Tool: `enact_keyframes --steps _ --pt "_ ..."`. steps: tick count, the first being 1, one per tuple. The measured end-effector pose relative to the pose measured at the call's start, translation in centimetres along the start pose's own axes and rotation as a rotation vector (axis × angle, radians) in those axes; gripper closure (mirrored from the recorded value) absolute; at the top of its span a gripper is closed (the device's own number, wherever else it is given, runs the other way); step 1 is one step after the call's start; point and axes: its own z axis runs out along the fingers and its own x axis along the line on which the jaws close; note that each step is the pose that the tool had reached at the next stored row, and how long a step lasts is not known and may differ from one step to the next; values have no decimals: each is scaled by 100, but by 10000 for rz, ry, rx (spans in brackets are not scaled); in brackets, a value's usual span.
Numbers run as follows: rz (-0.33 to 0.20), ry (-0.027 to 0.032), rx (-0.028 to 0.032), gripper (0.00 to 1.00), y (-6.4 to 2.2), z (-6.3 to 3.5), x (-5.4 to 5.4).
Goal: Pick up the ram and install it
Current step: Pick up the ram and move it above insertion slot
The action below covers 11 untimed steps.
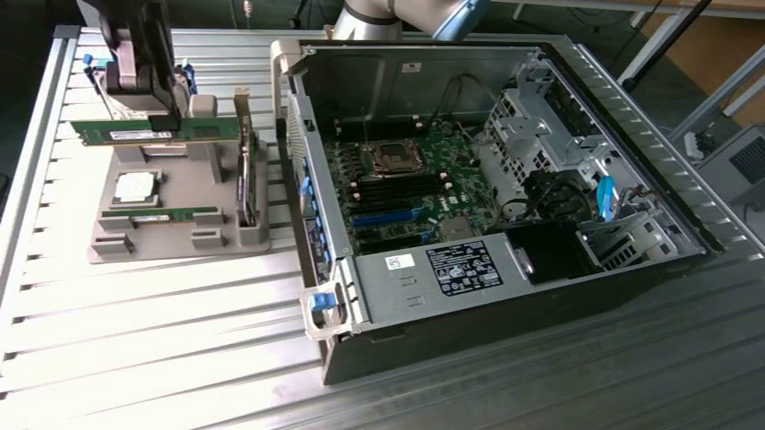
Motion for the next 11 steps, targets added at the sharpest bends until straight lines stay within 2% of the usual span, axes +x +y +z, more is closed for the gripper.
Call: enact_keyframes --steps 11 --pt "1 15 -20 89 -99 -1 -3"
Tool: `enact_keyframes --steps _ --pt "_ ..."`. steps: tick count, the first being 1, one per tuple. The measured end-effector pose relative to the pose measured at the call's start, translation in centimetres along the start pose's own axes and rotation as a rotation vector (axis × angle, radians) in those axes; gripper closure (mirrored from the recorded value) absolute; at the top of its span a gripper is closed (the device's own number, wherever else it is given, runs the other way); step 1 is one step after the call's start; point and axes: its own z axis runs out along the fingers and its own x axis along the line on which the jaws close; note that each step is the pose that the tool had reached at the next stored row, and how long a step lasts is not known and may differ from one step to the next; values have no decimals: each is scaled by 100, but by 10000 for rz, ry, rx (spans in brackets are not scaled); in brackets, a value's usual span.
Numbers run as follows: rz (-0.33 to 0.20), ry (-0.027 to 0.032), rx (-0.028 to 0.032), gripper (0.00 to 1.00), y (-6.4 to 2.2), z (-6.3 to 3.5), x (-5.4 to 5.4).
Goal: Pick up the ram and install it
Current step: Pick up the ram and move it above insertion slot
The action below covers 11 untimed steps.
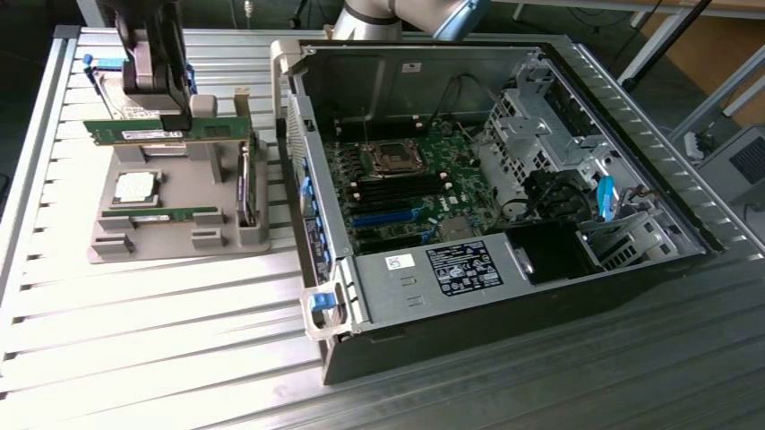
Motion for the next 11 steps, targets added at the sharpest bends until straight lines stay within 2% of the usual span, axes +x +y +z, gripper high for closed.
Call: enact_keyframes --steps 11 --pt "-1 33 -17 89 -77 -1 -2"
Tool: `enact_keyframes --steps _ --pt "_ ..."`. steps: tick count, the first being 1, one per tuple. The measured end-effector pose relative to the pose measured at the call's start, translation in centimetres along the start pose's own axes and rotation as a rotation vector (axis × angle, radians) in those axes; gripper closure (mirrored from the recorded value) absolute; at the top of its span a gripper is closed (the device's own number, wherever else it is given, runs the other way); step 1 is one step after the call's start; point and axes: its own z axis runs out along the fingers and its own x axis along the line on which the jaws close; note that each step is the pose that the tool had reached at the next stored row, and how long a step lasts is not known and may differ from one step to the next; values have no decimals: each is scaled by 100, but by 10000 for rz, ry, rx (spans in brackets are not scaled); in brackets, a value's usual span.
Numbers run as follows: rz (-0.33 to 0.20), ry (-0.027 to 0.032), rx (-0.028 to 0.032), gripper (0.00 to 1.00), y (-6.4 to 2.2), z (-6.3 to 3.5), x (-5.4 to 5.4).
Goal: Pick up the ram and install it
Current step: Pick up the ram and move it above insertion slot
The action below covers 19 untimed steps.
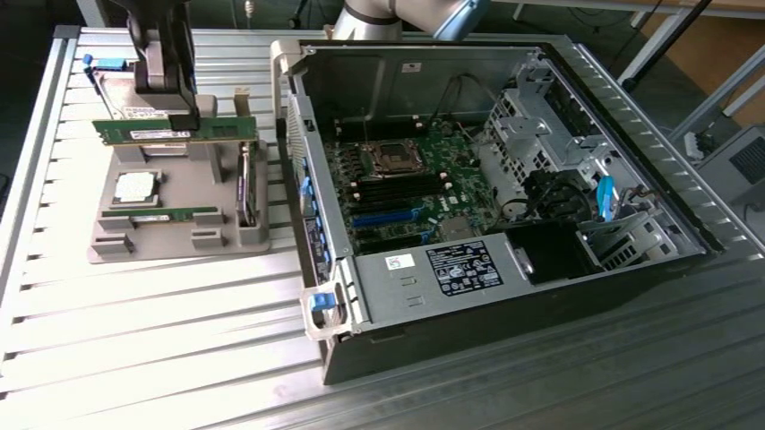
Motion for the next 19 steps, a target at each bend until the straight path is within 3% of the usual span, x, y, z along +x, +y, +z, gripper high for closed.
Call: enact_keyframes --steps 7,13,19 --pt "1 75 -45 89 -132 -2 -4" --pt "2 182 -93 89 -267 -4 -8" --pt "4 273 -108 89 -332 -5 -9"
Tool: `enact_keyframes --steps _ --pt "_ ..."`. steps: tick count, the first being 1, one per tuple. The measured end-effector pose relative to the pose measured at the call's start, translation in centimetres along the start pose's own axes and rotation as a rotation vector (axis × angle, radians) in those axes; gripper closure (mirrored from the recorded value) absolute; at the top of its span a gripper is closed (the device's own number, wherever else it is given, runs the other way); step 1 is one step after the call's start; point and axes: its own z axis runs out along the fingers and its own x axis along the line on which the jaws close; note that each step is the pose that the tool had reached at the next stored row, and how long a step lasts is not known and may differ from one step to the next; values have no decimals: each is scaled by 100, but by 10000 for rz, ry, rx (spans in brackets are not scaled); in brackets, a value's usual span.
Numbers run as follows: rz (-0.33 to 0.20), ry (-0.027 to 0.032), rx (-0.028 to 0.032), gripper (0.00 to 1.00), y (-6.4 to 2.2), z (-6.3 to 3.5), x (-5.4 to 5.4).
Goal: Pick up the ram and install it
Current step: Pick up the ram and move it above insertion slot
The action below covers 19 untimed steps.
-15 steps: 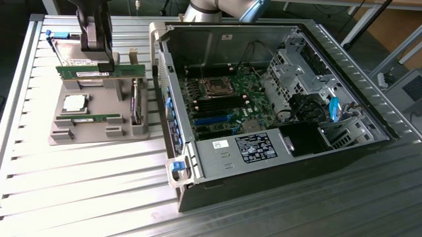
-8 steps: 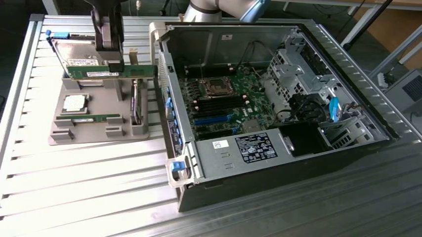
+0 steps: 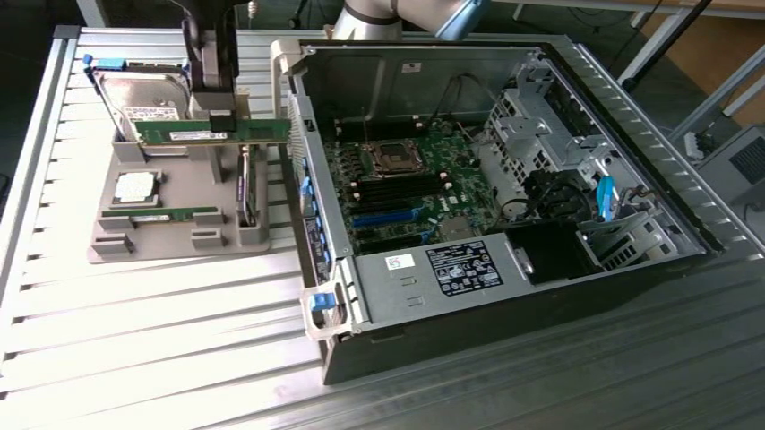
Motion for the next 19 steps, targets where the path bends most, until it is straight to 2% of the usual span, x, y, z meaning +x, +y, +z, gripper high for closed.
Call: enact_keyframes --steps 10,19 --pt "2 92 -1 89 -56 -2 -2" --pt "3 145 1 89 -93 -2 -3"
